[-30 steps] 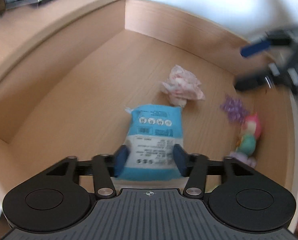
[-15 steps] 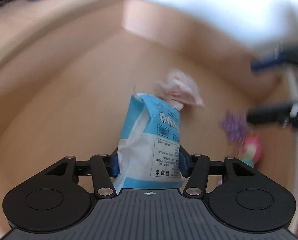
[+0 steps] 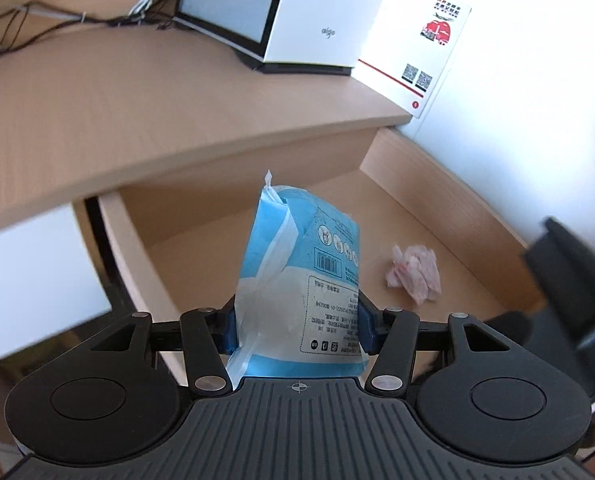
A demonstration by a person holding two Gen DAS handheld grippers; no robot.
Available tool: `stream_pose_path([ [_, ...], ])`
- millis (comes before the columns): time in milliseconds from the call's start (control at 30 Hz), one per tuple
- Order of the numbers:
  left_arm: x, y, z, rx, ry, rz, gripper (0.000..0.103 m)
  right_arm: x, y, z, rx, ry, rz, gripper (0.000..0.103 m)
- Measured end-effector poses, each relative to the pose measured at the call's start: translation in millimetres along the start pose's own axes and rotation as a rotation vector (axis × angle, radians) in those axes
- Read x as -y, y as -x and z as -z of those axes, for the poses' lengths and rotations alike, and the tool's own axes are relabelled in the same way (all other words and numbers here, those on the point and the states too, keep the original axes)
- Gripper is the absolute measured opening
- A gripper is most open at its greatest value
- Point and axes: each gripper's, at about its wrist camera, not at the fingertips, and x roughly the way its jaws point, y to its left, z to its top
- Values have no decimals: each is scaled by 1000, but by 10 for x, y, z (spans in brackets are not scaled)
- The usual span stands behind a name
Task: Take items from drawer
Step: 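Lift the packet with the left tool while the right tool grasps the toy figure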
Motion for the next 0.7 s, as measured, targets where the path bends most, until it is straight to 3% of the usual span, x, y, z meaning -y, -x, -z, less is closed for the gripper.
stream_pose_path([
  [67, -24, 10, 62, 1, 13, 19, 58, -98, -154, -75, -49, 42, 24, 77],
  [133, -33, 23, 90, 8, 17, 36, 58, -150, -264, -117, -85, 67, 52, 51],
  [233, -34, 16, 119, 16, 15, 46, 58, -158, -299, -127, -96, 68, 74, 31],
  [267, -26, 23, 135, 17, 11, 44, 58, -156, -268, -114, -86, 67, 81, 30],
  [467, 58, -64, 181, 7, -9, 49, 58, -64, 199, 74, 17, 39, 80, 29],
  [567, 91, -171, 173, -11, 6, 40, 58, 2, 286, 128, 48, 42, 142, 30],
  [700, 130, -261, 206, -40, 12, 33, 58, -34, 106, 112, 30, 42, 182, 47],
])
